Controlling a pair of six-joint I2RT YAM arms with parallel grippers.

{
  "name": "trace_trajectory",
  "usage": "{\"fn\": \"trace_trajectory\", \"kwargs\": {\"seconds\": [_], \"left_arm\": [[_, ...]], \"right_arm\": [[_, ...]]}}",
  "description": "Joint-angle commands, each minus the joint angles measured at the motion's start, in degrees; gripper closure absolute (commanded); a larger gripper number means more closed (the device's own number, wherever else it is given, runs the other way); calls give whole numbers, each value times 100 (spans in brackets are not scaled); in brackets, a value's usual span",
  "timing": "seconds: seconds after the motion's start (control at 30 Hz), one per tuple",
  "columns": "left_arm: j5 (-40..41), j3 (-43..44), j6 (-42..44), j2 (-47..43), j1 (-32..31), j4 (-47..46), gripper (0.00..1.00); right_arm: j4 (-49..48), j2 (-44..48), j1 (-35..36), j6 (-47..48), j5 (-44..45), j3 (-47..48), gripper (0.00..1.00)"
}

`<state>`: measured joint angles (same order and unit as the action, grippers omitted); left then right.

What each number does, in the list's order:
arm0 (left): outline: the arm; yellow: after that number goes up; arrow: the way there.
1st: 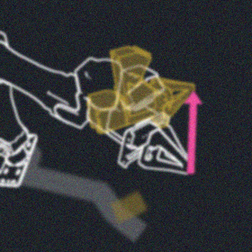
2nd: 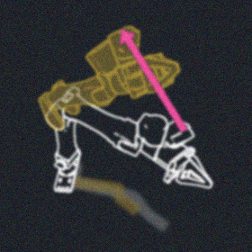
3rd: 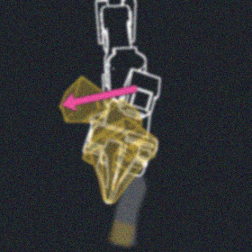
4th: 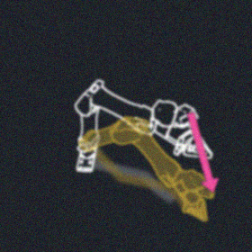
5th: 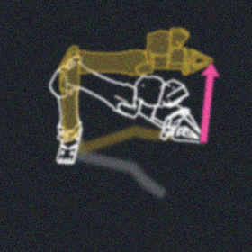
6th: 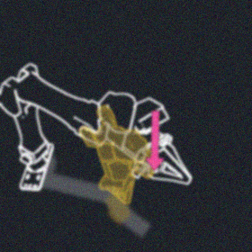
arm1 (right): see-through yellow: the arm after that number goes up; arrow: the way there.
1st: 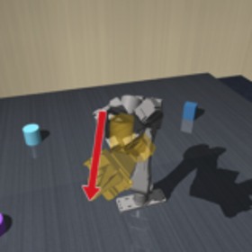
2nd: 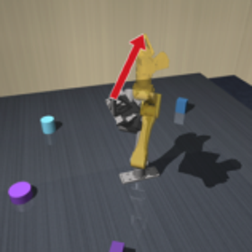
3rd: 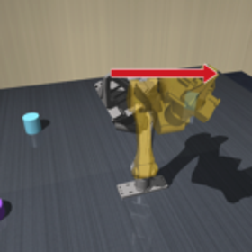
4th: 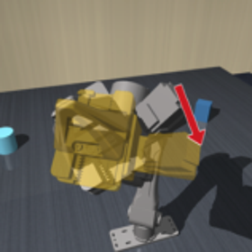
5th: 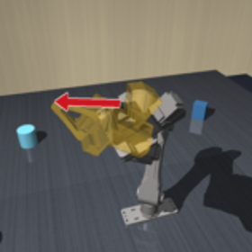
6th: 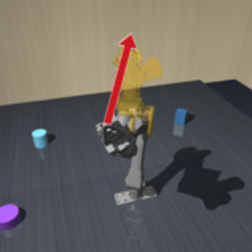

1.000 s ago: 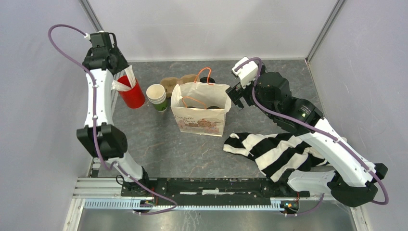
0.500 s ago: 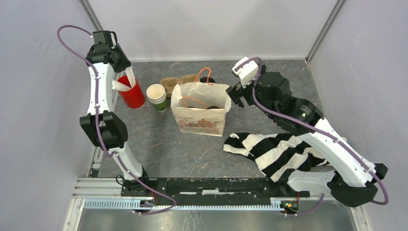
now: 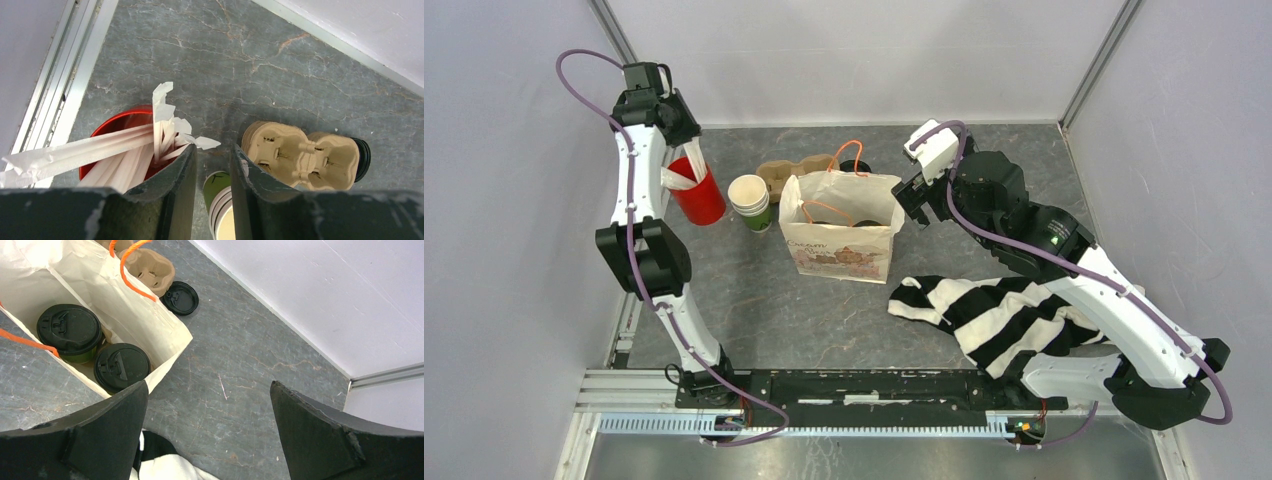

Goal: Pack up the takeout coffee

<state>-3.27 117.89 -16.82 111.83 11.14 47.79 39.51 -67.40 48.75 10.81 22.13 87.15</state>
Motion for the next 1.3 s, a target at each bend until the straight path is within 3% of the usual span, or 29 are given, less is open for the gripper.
{"fn": "trace_trajectory", "kwargs": {"seconds": [0.0,0.63,1.27], "left_arm": [[-97,283,287,130,11,-246,62],[243,374,648,367,-6,-244,66],[64,308,834,293,-37,-752,65]], "right_arm": [[-139,55,31,53,151,82,2],[-145,-9,38,44,103,90,2],[-132,-8,48,35,77,118,2]]}}
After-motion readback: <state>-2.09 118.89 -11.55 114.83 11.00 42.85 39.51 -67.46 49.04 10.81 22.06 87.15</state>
